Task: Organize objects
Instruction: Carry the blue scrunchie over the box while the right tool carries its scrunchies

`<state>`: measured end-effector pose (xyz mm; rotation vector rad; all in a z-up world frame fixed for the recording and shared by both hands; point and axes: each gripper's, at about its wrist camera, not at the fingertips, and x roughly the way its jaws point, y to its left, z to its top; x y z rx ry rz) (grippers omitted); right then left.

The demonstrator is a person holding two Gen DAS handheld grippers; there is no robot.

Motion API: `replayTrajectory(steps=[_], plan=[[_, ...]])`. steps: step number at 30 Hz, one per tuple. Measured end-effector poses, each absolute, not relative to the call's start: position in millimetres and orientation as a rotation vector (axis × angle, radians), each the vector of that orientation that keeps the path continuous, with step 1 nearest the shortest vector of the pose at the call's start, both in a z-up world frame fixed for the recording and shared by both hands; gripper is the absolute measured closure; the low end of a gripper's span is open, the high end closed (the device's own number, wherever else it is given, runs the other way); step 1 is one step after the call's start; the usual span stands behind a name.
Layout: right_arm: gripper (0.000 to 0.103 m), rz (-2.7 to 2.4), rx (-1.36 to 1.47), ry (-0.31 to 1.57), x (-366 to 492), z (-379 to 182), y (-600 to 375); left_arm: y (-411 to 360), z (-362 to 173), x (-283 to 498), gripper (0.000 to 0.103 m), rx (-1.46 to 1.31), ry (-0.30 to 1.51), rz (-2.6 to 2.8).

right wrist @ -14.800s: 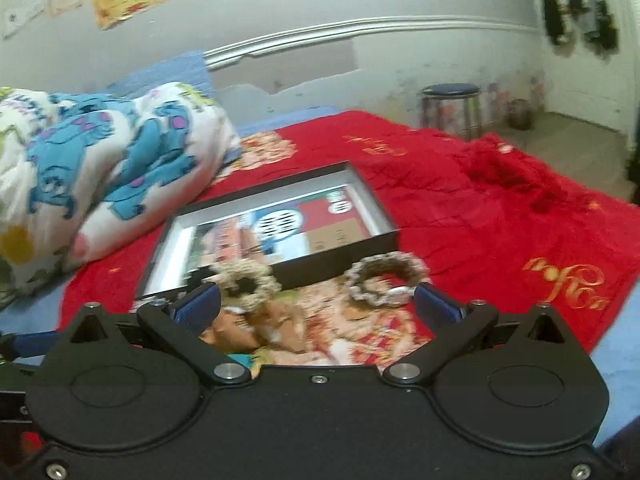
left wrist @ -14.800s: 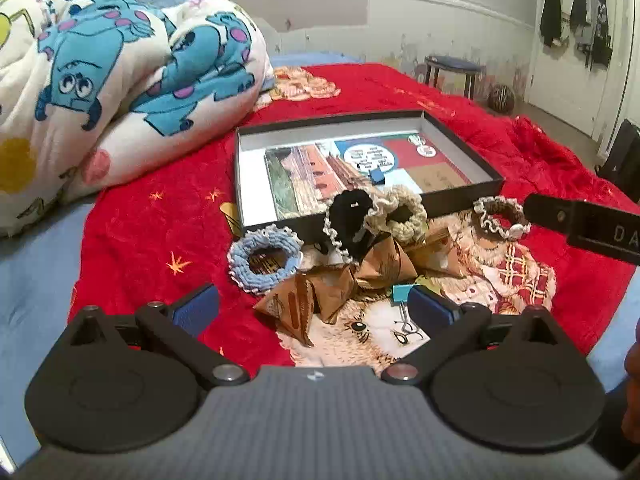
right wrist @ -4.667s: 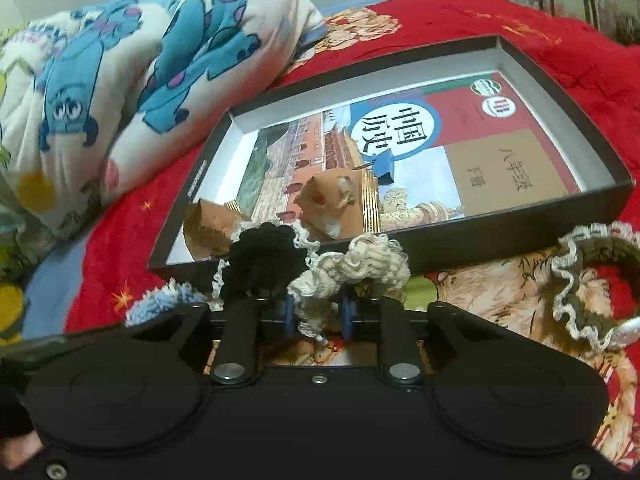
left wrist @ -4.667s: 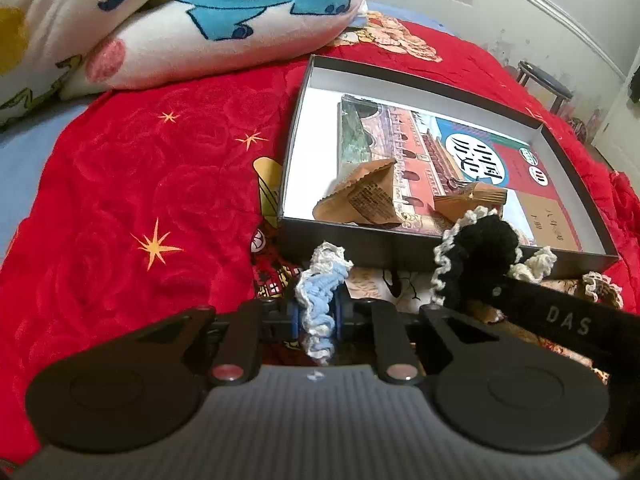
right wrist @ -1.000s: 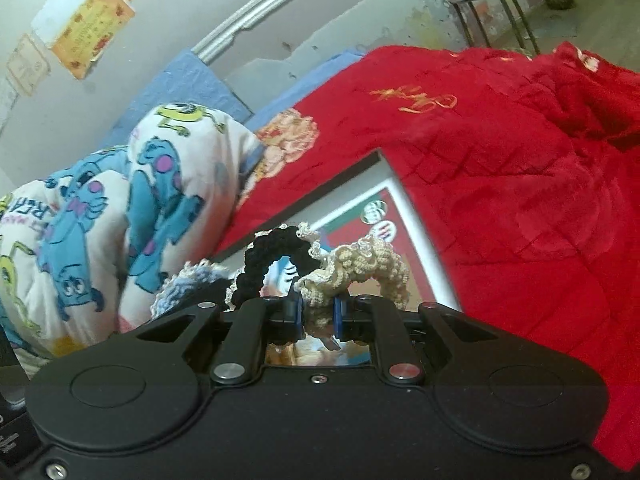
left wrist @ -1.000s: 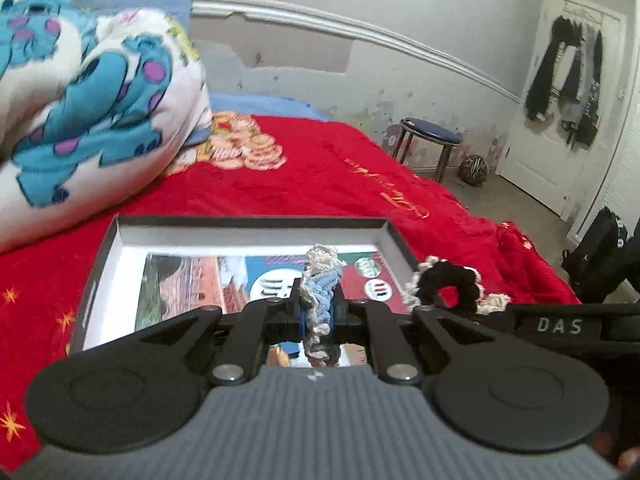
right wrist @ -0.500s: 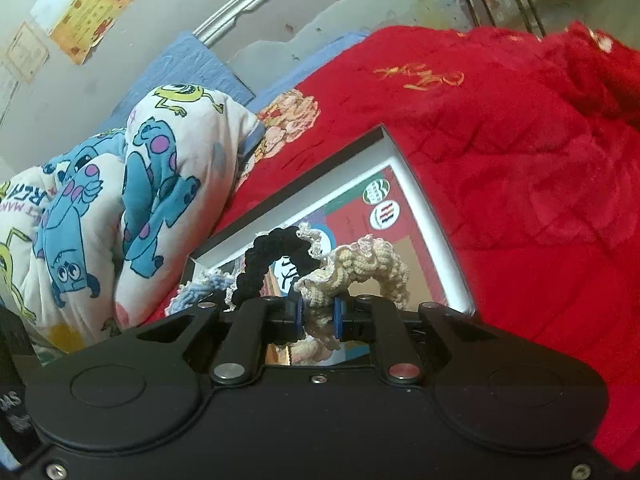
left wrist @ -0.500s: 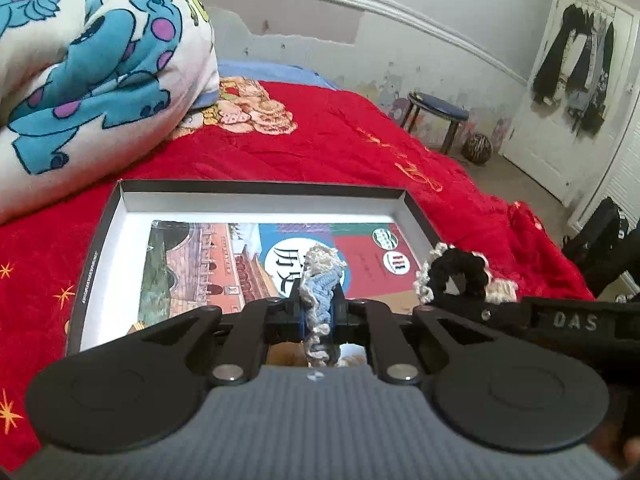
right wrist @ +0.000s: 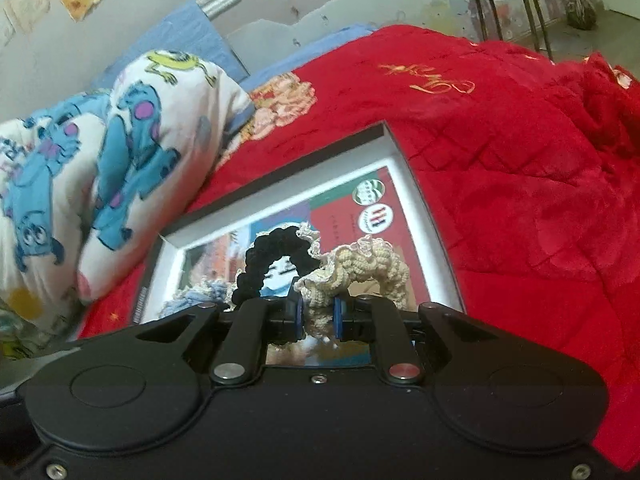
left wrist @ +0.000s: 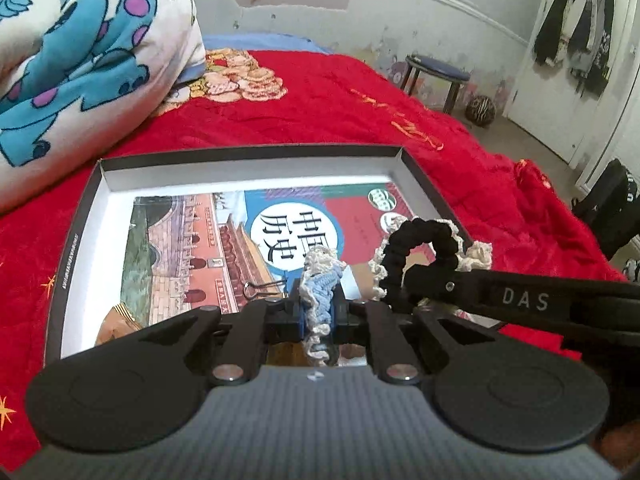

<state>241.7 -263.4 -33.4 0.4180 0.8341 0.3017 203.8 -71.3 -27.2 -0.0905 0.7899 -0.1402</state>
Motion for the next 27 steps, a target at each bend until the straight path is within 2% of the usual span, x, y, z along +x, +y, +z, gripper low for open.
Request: replayTrajectory(steps=[27], plan=[[0.089, 0.230, 0.409, 0.879, 231, -46, -255, -68, -37, 208, 0.083, -0.069, 0.797, -0.122]])
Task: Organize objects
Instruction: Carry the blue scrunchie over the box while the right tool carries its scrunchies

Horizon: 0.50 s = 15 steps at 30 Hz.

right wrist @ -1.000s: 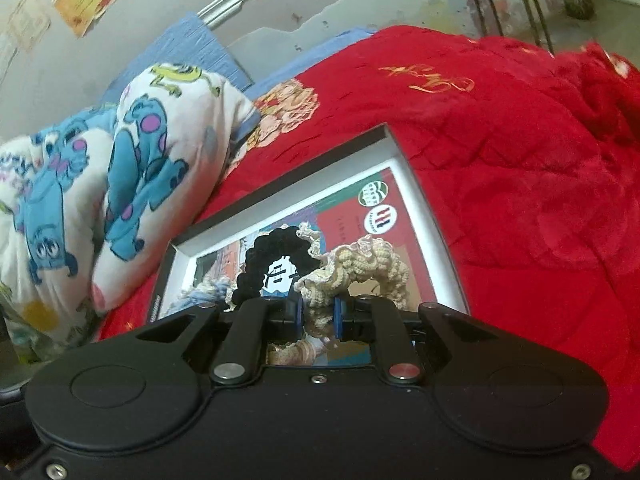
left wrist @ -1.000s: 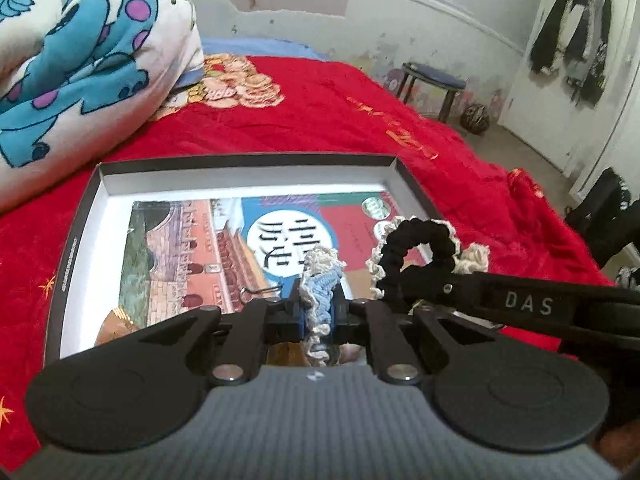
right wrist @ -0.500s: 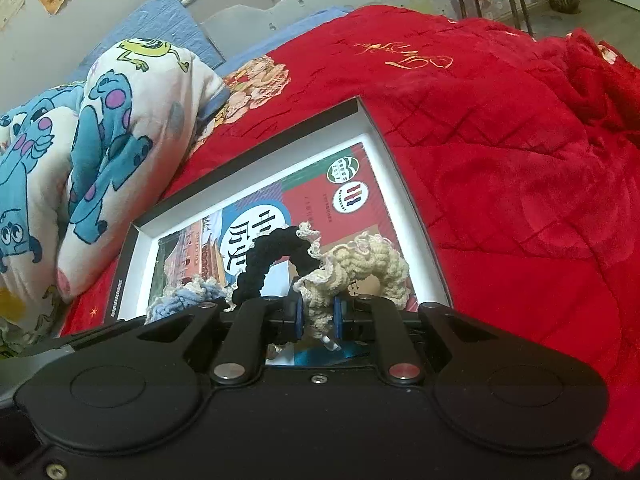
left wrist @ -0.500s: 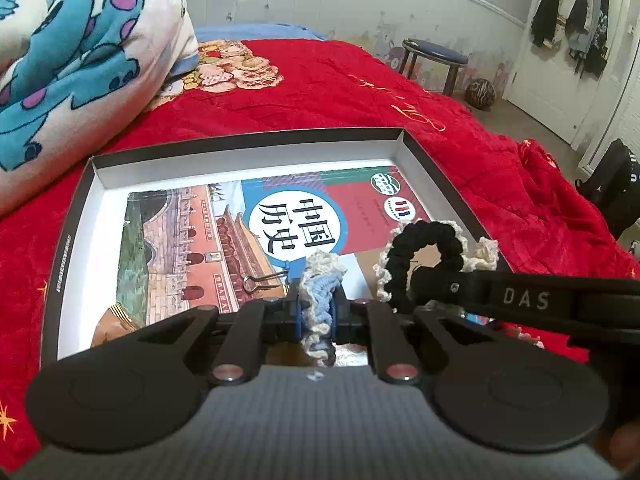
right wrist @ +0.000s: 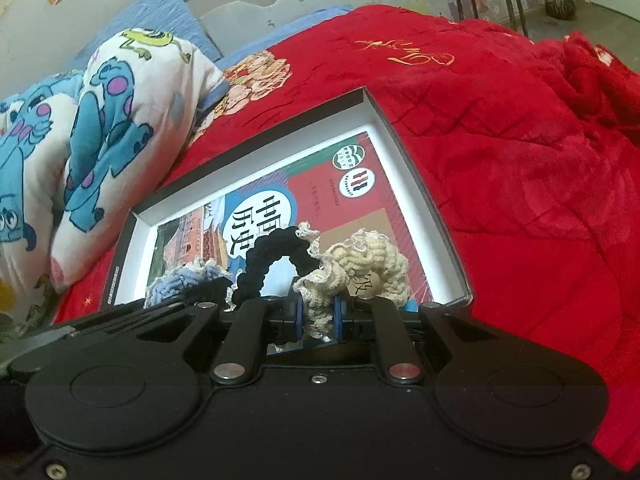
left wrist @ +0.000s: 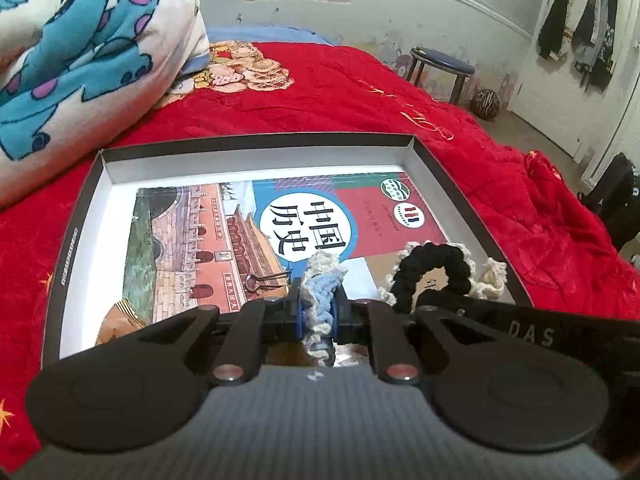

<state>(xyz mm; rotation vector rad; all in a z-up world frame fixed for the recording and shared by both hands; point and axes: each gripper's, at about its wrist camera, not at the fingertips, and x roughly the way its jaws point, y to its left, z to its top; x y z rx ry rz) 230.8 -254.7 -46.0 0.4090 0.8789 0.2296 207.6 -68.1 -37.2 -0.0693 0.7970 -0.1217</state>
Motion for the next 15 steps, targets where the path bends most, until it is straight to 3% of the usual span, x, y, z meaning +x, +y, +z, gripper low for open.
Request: replayTrajectory(steps=[15], plan=[[0.089, 0.211, 0.518, 0.898, 234, -51, -267, -89, -40, 207, 0.073, 0.047, 0.770, -0.092]])
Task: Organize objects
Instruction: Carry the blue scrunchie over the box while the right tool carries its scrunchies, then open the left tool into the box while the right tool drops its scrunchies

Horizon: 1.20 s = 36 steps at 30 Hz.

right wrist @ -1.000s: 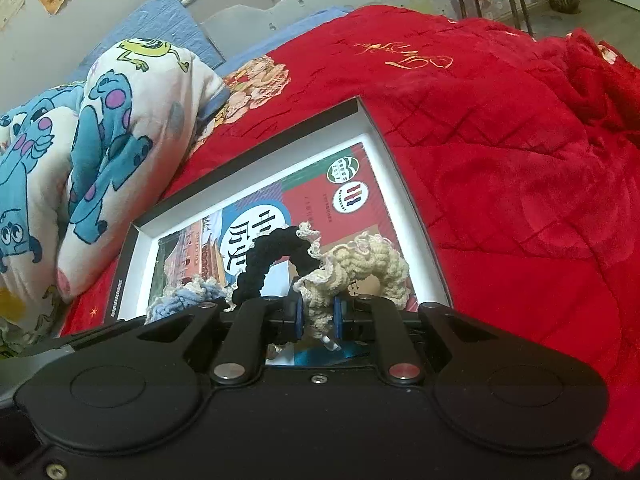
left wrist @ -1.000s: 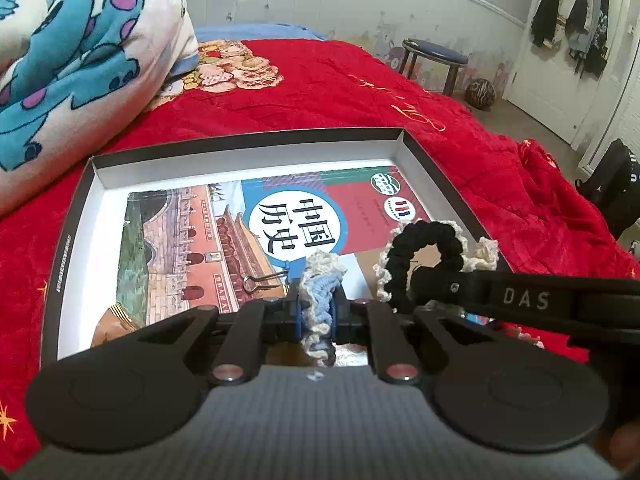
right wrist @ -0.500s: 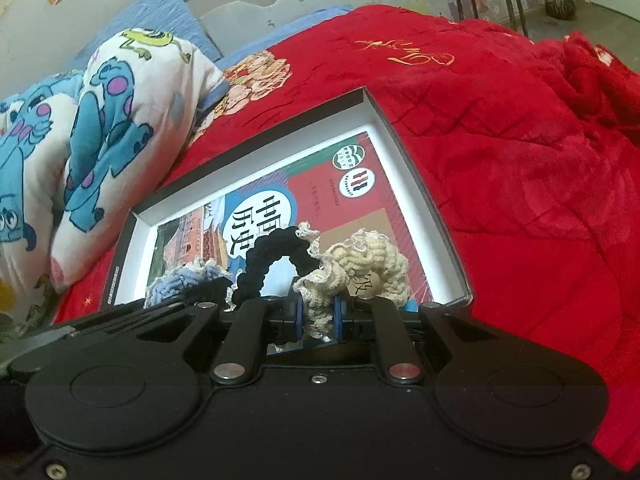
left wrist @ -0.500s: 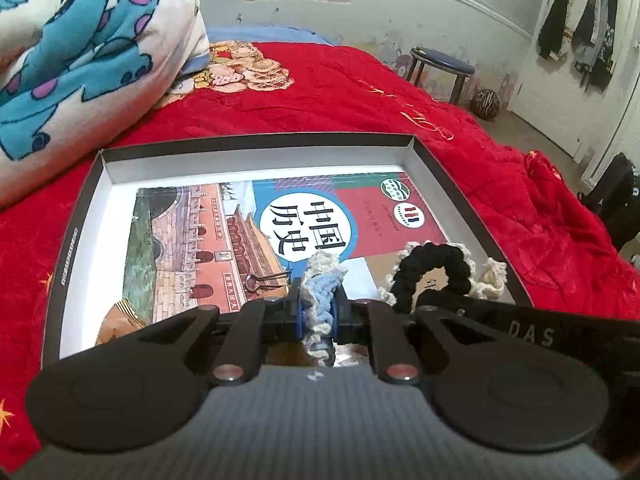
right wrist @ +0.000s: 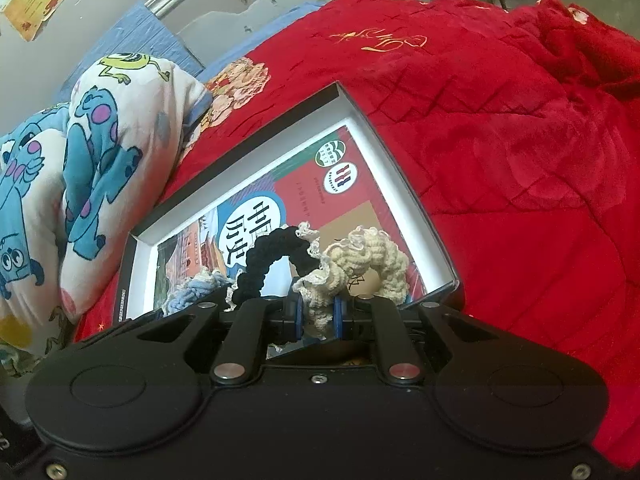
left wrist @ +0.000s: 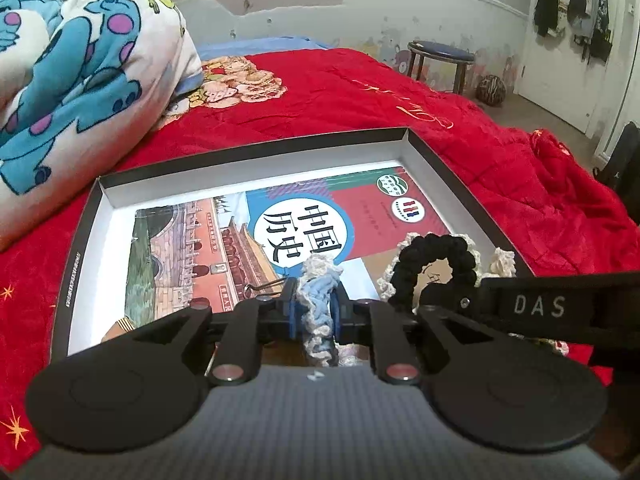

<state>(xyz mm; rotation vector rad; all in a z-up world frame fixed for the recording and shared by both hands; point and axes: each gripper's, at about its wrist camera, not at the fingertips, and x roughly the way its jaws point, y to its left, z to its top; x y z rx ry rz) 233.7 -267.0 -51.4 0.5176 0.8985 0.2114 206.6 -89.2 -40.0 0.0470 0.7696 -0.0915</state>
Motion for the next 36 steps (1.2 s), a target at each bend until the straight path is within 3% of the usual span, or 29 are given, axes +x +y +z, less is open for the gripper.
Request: replayTrajectory(steps=[7, 21, 25, 31, 36], plan=[[0.089, 0.208, 0.532, 0.901, 233, -52, -267, -91, -42, 204, 0.065, 0.068, 0.759, -0.082], [0.089, 0.207, 0.576, 0.907, 234, -53, -270, -89, -42, 205, 0.064, 0.040, 0.761, -0.072], [0.088, 0.207, 0.581, 0.916, 233, -53, -269, -90, -42, 205, 0.056, 0.038, 0.763, -0.078], [0.082, 0.228, 0.606, 0.920, 233, -48, -272, -87, -40, 208, 0.025, 0.054, 0.777, -0.042], [0.069, 0.253, 0.589, 0.915, 232, -43, -271, -75, -37, 207, 0.019, 0.018, 0.784, -0.010]])
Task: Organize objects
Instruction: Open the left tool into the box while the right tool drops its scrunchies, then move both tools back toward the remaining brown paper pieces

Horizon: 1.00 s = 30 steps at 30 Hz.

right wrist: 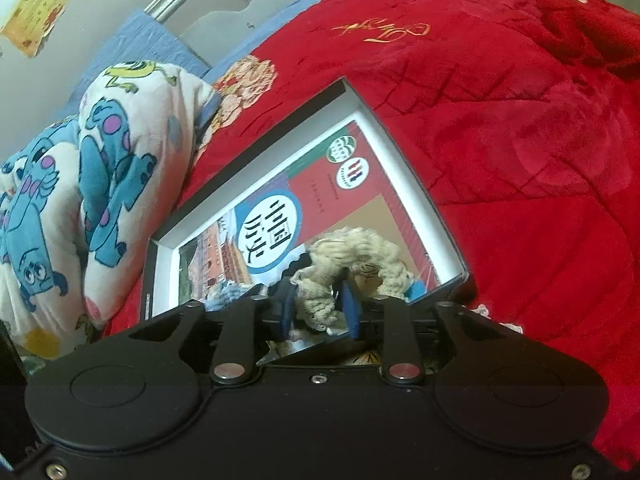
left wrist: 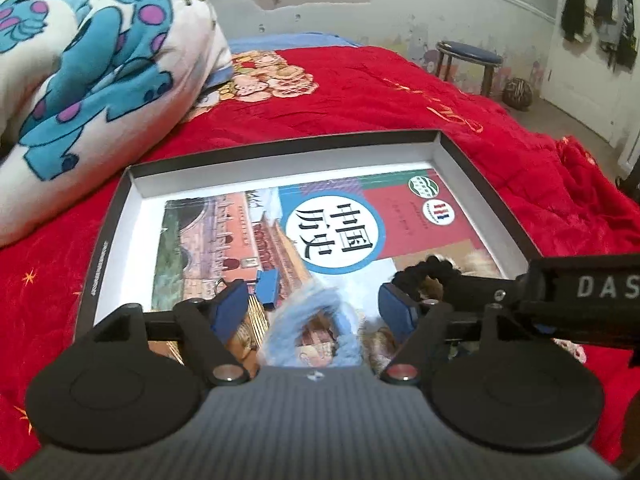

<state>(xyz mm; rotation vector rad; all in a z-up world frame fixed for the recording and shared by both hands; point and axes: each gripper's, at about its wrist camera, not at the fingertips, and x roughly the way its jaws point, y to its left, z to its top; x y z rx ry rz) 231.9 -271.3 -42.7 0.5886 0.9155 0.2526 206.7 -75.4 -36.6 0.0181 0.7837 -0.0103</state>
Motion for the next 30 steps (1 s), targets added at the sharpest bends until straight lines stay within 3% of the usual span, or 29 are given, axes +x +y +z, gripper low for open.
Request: replayTrajectory(steps=[3, 5, 6, 8, 10, 16, 21, 26, 30], plan=[[0.059, 0.263, 0.574, 0.902, 231, -36, -272, -66, -29, 205, 0.013, -0.004, 0.779, 0.007], [0.039, 0.278, 0.572, 0.896, 230, -29, -272, -60, -24, 204, 0.010, -0.015, 0.779, 0.015], [0.035, 0.278, 0.566, 0.896, 230, -26, -272, -57, -21, 203, 0.008, -0.021, 0.778, 0.017], [0.018, 0.264, 0.548, 0.883, 228, -18, -272, -50, -17, 200, 0.000, -0.024, 0.779, 0.018], [0.009, 0.272, 0.563, 0.866, 226, -12, -274, -44, -15, 198, 0.000, -0.031, 0.791, 0.018], [0.006, 0.293, 0.564, 0.839, 214, 2, -269, -32, 5, 185, 0.000, 0.006, 0.789, 0.080], [0.000, 0.330, 0.535, 0.799, 192, 13, -258, -23, 26, 155, 0.000, 0.055, 0.713, 0.095], [0.000, 0.329, 0.495, 0.820, 172, 14, -252, -13, 29, 108, 0.000, 0.046, 0.536, 0.005], [0.000, 0.343, 0.458, 0.828, 152, 10, -252, -12, 34, 83, 0.000, 0.074, 0.517, -0.027]])
